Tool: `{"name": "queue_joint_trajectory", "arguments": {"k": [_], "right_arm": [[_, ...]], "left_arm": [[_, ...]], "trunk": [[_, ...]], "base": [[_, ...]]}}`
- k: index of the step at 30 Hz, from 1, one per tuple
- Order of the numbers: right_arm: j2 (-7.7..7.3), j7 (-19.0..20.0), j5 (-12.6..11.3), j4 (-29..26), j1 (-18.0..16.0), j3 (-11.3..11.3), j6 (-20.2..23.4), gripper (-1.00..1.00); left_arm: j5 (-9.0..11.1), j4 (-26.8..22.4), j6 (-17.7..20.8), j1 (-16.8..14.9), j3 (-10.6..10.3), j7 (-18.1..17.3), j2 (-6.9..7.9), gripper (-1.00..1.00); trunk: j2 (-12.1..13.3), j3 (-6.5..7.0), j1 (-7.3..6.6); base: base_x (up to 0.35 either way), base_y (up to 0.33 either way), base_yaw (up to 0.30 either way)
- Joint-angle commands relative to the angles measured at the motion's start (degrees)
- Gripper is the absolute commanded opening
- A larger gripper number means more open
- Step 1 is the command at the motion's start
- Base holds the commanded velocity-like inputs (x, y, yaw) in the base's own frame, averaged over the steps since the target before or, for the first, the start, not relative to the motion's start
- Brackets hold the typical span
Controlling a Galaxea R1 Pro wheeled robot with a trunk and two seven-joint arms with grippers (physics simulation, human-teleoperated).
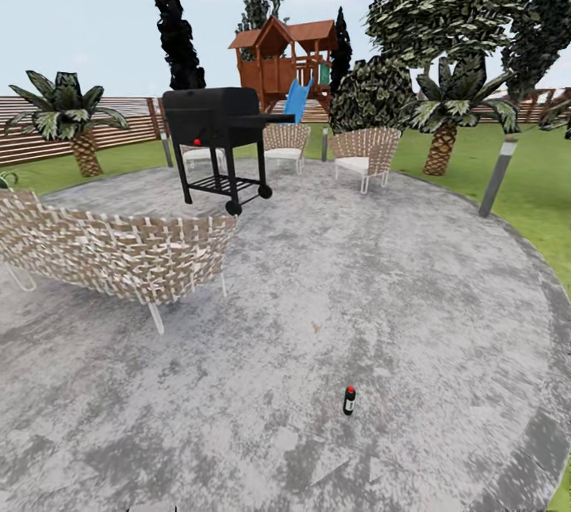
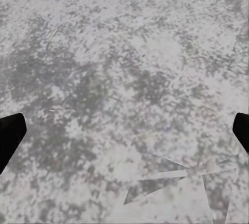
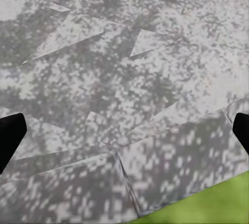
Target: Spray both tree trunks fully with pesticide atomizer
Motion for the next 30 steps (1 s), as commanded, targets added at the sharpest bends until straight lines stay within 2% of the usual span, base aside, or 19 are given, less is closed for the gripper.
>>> {"name": "queue_joint_trajectory", "arguments": {"k": [1, 22, 30], "right_arm": [[0.00, 0.0, 0.0, 0.0, 0.0, 0.0, -0.2, 1.00], [-0.04, 0.0, 0.0, 0.1, 0.0, 0.0, -0.2, 1.00], [0.00, 0.0, 0.0, 0.1, 0.0, 0.0, -0.2, 1.00]], "left_arm": [[0.0, 0.0, -0.2, 0.0, 0.1, 0.1, -0.01, 1.00], [0.0, 0.0, -0.2, 0.0, 0.1, 0.2, -0.01, 1.00], [0.0, 0.0, -0.2, 0.0, 0.1, 0.2, -0.01, 1.00]], "trunk": [[0.0, -0.02, 0.01], [0.0, 0.09, 0.01], [0.0, 0.09, 0.01]], "base": [[0.167, 0.304, -0.283], [0.164, 0.301, -0.297], [0.015, 0.133, -0.300]]}}
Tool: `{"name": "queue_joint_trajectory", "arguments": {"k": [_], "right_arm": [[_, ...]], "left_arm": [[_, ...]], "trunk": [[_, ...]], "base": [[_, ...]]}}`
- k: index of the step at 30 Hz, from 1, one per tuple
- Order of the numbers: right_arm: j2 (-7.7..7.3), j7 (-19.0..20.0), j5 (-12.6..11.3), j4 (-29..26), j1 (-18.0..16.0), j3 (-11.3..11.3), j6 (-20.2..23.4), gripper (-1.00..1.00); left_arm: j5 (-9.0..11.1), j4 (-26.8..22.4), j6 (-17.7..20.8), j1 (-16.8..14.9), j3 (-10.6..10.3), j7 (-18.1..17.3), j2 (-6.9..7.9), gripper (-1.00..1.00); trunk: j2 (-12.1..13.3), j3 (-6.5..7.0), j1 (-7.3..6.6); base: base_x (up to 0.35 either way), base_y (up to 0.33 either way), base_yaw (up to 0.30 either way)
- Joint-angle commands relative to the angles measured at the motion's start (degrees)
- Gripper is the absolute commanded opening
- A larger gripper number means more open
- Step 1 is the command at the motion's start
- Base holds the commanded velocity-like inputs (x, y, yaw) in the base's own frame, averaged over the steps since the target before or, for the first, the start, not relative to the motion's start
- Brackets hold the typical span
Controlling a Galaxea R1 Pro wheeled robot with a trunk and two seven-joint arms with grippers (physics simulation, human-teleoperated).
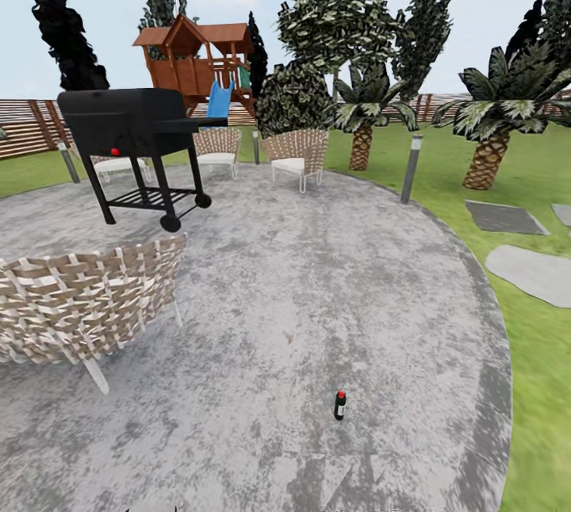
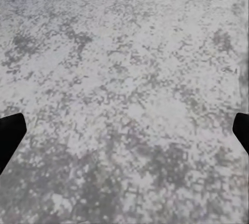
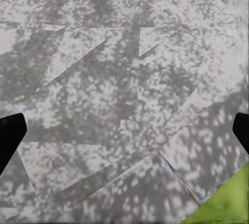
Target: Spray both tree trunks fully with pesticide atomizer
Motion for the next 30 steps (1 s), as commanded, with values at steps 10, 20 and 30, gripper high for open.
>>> {"name": "queue_joint_trajectory", "arguments": {"k": [10, 20, 30], "right_arm": [[-0.03, 0.0, 0.0, 0.1, 0.0, 0.0, -0.2, 1.00], [0.00, 0.0, 0.0, 0.1, 0.0, 0.0, -0.2, 1.00], [-0.03, 0.0, 0.0, 0.1, 0.0, 0.0, -0.2, 1.00]], "left_arm": [[0.0, 0.0, -0.2, 0.0, 0.1, 0.1, 0.00, 1.00], [0.0, 0.0, -0.2, 0.0, 0.1, 0.1, 0.00, 1.00], [0.0, 0.1, -0.2, 0.0, 0.1, 0.1, 0.00, 1.00]], "trunk": [[0.0, -0.05, -0.01], [0.0, -0.05, -0.01], [0.0, -0.05, -0.01]], "base": [[0.000, 0.003, -0.300], [0.000, 0.000, -0.300], [0.000, 0.000, -0.300]]}}
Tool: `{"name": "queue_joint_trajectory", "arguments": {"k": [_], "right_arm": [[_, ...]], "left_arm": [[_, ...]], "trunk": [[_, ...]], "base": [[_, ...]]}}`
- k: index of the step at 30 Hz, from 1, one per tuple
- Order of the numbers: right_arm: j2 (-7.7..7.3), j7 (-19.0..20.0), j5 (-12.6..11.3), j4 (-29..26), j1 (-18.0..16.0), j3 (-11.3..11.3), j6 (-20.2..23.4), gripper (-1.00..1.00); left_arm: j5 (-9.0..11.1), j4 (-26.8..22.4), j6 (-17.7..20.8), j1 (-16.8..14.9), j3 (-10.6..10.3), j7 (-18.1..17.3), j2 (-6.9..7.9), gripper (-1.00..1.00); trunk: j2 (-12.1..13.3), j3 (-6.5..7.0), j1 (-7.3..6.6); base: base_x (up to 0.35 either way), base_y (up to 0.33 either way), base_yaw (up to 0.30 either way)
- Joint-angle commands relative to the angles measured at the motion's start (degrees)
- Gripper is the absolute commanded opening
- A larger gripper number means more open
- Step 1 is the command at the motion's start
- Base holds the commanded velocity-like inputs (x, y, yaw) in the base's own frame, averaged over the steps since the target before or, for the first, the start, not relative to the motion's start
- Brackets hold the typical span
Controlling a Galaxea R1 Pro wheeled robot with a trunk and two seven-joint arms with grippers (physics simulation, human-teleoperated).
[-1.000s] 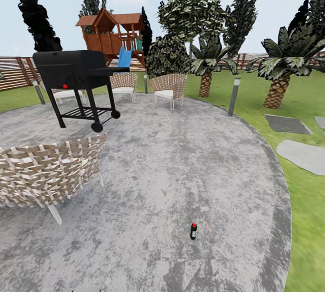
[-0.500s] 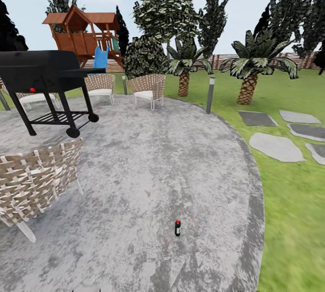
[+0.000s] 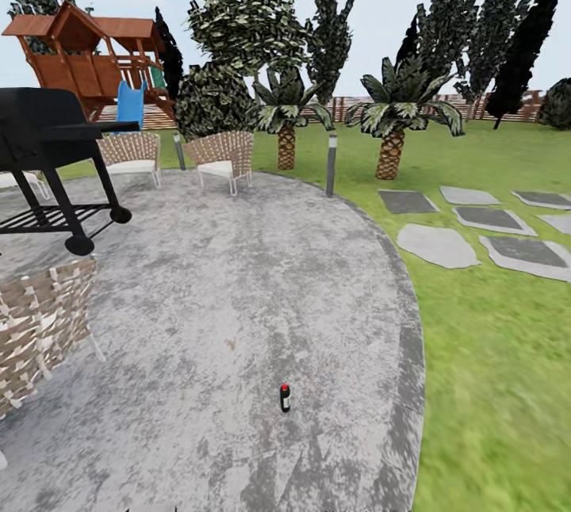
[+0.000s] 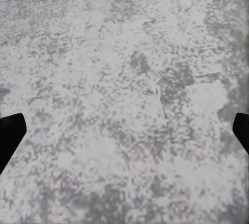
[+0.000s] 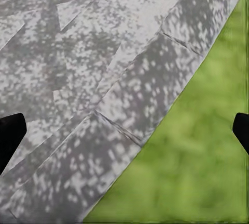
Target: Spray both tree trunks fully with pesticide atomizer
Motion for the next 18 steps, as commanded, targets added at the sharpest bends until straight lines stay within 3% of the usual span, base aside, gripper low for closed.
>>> {"name": "queue_joint_trajectory", "arguments": {"k": [1, 13, 18], "right_arm": [[0.00, 0.0, 0.0, 0.1, 0.0, 0.0, -0.2, 1.00], [0.00, 0.0, 0.0, 0.1, 0.0, 0.0, -0.2, 1.00], [0.00, 0.0, 0.0, 0.1, 0.0, 0.0, -0.2, 1.00]], "left_arm": [[0.0, 0.0, -0.2, 0.0, 0.1, 0.1, 0.00, 1.00], [0.0, 0.0, -0.2, 0.0, 0.1, 0.1, 0.00, 1.00], [0.0, 0.0, -0.2, 0.0, 0.1, 0.1, 0.00, 1.00]], "trunk": [[0.0, -0.05, -0.01], [0.0, -0.05, -0.01], [0.0, -0.05, -0.01]], "base": [[0.000, 0.000, -0.300], [0.000, 0.002, -0.300], [0.000, 0.184, -0.300]]}}
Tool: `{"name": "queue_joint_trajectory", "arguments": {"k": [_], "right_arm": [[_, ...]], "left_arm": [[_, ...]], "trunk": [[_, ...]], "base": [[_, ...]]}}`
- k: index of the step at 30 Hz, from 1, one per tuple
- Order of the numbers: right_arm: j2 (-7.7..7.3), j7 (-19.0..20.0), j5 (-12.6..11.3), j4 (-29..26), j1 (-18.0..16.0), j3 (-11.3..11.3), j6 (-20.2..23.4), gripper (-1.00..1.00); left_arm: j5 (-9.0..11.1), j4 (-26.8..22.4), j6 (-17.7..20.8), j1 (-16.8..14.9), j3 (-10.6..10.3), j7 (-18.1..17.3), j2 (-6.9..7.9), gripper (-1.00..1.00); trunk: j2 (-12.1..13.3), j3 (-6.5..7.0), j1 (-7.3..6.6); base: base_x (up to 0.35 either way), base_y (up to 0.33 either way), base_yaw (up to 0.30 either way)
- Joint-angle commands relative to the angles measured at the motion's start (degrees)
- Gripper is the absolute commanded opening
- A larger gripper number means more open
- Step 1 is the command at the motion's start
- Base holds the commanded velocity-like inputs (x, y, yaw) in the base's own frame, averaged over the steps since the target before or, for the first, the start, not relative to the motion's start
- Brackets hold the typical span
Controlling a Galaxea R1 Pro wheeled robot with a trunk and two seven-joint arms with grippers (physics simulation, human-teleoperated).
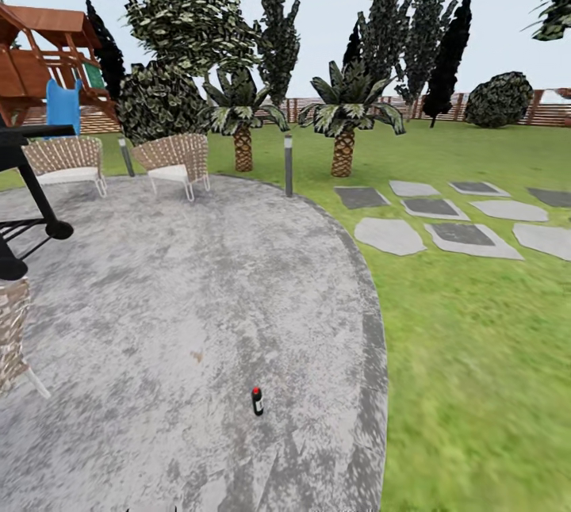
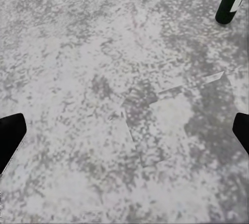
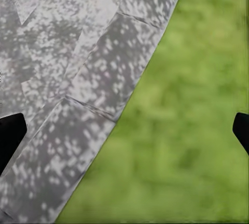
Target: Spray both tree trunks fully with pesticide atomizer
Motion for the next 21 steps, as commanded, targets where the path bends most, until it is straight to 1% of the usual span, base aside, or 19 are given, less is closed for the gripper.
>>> {"name": "queue_joint_trajectory", "arguments": {"k": [1, 12, 17, 21], "right_arm": [[-0.01, 0.0, 0.0, 0.0, 0.0, 0.0, -0.2, 1.00], [0.03, 0.0, 0.0, 0.0, 0.0, 0.0, -0.2, 1.00], [0.01, 0.0, 0.0, 0.0, 0.0, 0.0, -0.2, 1.00], [0.01, 0.0, 0.0, 0.0, 0.0, 0.0, -0.2, 1.00]], "left_arm": [[0.0, 0.0, -0.2, 0.0, 0.1, 0.1, -0.01, 1.00], [0.0, 0.0, -0.2, 0.0, 0.1, 0.1, -0.01, 1.00], [0.0, 0.0, -0.2, 0.0, 0.1, 0.1, -0.01, 1.00], [0.0, 0.0, -0.2, 0.0, 0.1, 0.1, -0.01, 1.00]], "trunk": [[0.0, -0.05, -0.01], [0.0, -0.05, -0.01], [0.0, -0.05, -0.01], [0.0, -0.05, -0.01]], "base": [[0.000, 0.275, -0.300], [0.000, 0.299, -0.300], [0.053, 0.299, -0.300], [0.035, 0.186, -0.300]]}}
